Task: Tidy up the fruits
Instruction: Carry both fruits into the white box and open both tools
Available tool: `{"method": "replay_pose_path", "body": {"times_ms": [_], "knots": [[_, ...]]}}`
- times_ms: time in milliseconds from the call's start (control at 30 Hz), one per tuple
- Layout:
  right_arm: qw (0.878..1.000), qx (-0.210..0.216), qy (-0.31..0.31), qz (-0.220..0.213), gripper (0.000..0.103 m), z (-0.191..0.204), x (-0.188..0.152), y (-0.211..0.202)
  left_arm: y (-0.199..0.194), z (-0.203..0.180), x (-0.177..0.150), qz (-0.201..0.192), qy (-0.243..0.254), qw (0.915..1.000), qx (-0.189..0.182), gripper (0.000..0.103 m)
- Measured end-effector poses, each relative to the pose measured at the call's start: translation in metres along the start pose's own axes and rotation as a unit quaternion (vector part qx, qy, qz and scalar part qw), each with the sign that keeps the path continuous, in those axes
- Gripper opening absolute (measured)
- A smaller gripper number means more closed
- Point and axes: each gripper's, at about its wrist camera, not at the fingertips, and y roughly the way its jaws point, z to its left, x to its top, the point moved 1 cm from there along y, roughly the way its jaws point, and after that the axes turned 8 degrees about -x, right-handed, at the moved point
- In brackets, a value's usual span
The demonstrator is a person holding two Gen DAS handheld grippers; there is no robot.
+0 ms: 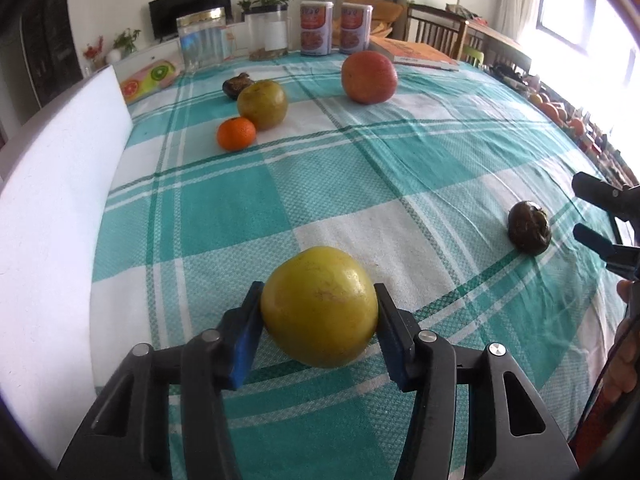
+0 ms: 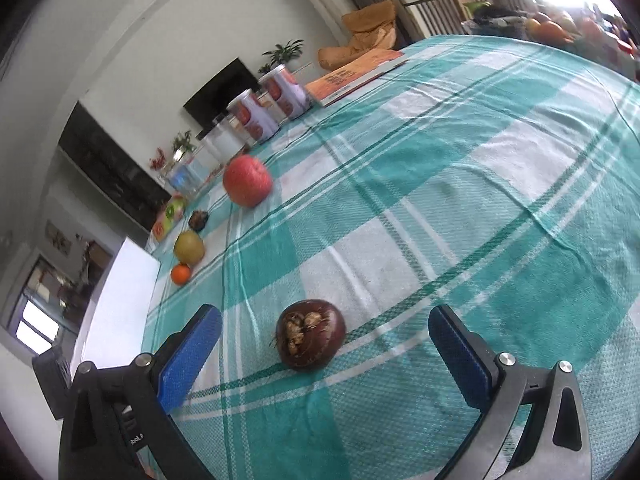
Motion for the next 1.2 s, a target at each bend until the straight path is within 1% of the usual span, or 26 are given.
{"method": "replay_pose_path", "body": {"times_ms": [33, 67, 133, 167, 200, 233, 267, 300, 333, 367, 467, 600, 667, 700, 767, 833, 867, 933, 1000, 1100, 1133, 1200], "knots": [[1.000, 0.002, -0.002, 0.005, 0.099, 0.001, 0.001, 0.002, -0.001, 0.002, 0.000, -0.001, -0.009, 1.0000, -0.001, 0.054], [1.000, 0.001, -0.018, 0.011, 0.097, 0.008, 0.001, 0.004, -0.003, 0.004, -0.001, 0.000, -0.019, 0.9998, -0.002, 0.054], [0.997, -0.013, -0.076, 0.021, 0.094, 0.030, -0.007, 0.010, -0.007, 0.008, -0.005, 0.004, -0.034, 0.9994, -0.007, 0.054], [0.993, -0.023, -0.109, 0.027, 0.090, 0.043, -0.012, 0.015, -0.011, 0.010, -0.008, 0.007, -0.041, 0.9991, -0.013, 0.054], [0.989, -0.037, -0.137, 0.034, 0.084, 0.052, -0.019, 0.021, -0.015, 0.011, -0.010, 0.009, -0.046, 0.9987, -0.021, 0.054], [0.985, -0.053, -0.159, 0.044, 0.081, 0.060, -0.024, 0.028, -0.019, 0.011, -0.013, 0.010, -0.050, 0.9983, -0.026, 0.054], [0.980, -0.074, -0.180, 0.036, 0.079, 0.067, -0.027, 0.030, -0.024, 0.011, -0.015, 0.009, -0.053, 0.9981, -0.029, 0.054], [0.977, -0.089, -0.192, 0.035, 0.074, 0.070, -0.029, 0.032, -0.029, 0.011, -0.017, 0.009, -0.055, 0.9979, -0.032, 0.054], [0.974, -0.106, -0.198, 0.029, 0.059, 0.070, -0.031, 0.032, -0.034, 0.011, -0.018, 0.008, -0.058, 0.9977, -0.036, 0.054], [0.975, -0.106, -0.195, 0.029, 0.048, 0.069, -0.030, 0.031, -0.040, 0.011, -0.020, 0.007, -0.061, 0.9973, -0.041, 0.054], [0.978, -0.100, -0.180, 0.026, 0.048, 0.061, -0.029, 0.027, -0.056, 0.008, -0.024, 0.006, -0.075, 0.9949, -0.067, 0.054], [0.988, -0.048, -0.147, 0.007, 0.048, 0.055, -0.023, 0.003, -0.092, 0.001, -0.023, -0.004, -0.089, 0.9881, -0.126, 0.054], [0.990, -0.023, -0.137, 0.018, 0.048, 0.064, -0.027, -0.005, -0.120, 0.004, -0.020, -0.023, -0.093, 0.9834, -0.154, 0.054], [0.989, -0.009, -0.143, 0.025, 0.048, 0.074, -0.031, -0.008, -0.134, 0.007, -0.018, -0.034, -0.094, 0.9816, -0.163, 0.054], [0.985, 0.023, -0.166, 0.036, 0.048, 0.104, -0.042, -0.017, -0.162, 0.020, -0.016, -0.054, -0.100, 0.9792, -0.168, 0.054], [0.978, 0.071, -0.193, 0.046, 0.048, 0.145, -0.056, -0.028, -0.186, 0.042, -0.015, -0.070, -0.109, 0.9792, -0.156, 0.054], [0.972, 0.098, -0.207, 0.052, 0.048, 0.167, -0.063, -0.035, -0.197, 0.055, -0.016, -0.077, -0.116, 0.9800, -0.142, 0.054], [0.956, 0.153, -0.243, 0.064, 0.048, 0.215, -0.082, -0.049, -0.214, 0.086, -0.021, -0.085, -0.133, 0.9826, -0.098, 0.054], [0.934, 0.197, -0.289, 0.077, 0.048, 0.262, -0.105, -0.062, -0.225, 0.120, -0.033, -0.087, -0.156, 0.9830, -0.043, 0.054], [0.897, 0.246, -0.353, 0.106, 0.048, 0.319, -0.146, -0.074, -0.228, 0.167, -0.058, -0.071, -0.202, 0.9763, 0.029, 0.054], [0.885, 0.256, -0.369, 0.120, 0.048, 0.333, -0.160, -0.074, -0.226, 0.180, -0.068, -0.062, -0.216, 0.9731, 0.051, 0.054], [0.865, 0.261, -0.405, 0.140, 0.048, 0.355, -0.187, -0.070, -0.222, 0.199, -0.084, -0.045, -0.236, 0.9669, 0.085, 0.054]]}}
